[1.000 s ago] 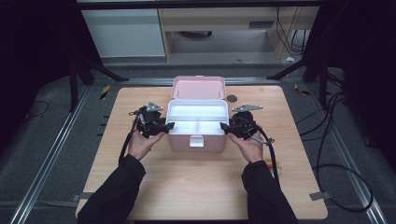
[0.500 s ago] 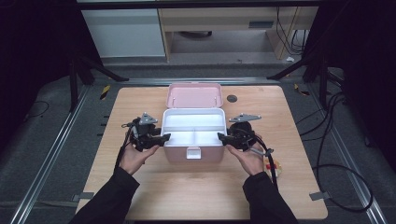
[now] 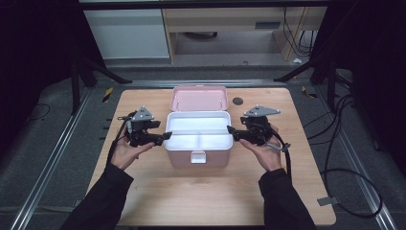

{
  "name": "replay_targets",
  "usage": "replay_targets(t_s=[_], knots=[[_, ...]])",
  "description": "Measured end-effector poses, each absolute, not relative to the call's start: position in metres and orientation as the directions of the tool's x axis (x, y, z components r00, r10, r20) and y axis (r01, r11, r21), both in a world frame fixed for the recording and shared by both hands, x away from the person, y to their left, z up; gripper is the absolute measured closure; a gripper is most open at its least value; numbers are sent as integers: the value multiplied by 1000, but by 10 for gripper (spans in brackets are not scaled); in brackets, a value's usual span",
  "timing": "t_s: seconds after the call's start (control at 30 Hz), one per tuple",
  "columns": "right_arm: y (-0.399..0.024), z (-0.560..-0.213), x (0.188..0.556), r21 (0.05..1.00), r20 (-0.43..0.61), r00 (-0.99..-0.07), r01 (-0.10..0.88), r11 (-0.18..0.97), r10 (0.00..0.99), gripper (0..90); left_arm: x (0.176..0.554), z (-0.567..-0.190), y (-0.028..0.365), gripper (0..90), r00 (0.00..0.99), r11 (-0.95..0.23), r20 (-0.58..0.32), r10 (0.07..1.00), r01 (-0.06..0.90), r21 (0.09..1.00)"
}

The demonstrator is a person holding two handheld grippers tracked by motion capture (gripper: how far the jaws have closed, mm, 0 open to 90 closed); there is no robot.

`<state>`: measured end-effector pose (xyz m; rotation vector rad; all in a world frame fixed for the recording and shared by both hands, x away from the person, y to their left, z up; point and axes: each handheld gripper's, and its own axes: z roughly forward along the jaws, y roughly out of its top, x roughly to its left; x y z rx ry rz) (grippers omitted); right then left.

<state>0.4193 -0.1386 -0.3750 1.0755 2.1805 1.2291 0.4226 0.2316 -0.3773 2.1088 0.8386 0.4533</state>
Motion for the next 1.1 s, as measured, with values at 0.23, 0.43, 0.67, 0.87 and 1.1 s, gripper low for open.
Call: replay_targets(t_s=[0.23,0.43,0.67,0.87,1.1], knots=[[-135,-363,440,825,-79,-715,344,449,695,382,443,-368,227,331,772,-487,7,635,393,780],[-124,-358,452,799,-83,-790,312,514,608,425,458,-361,217,403,811,-563,35,583,373,738],[-118,-365,469,764,-75,-857,278,581,509,494,470,-362,211,474,875,-657,61,481,314,685],[-118,-374,474,740,-71,-895,250,625,441,530,477,-372,210,514,899,-690,32,436,311,653],[-114,-380,480,686,-67,-926,227,692,370,600,480,-378,211,577,923,-720,20,385,287,632]])
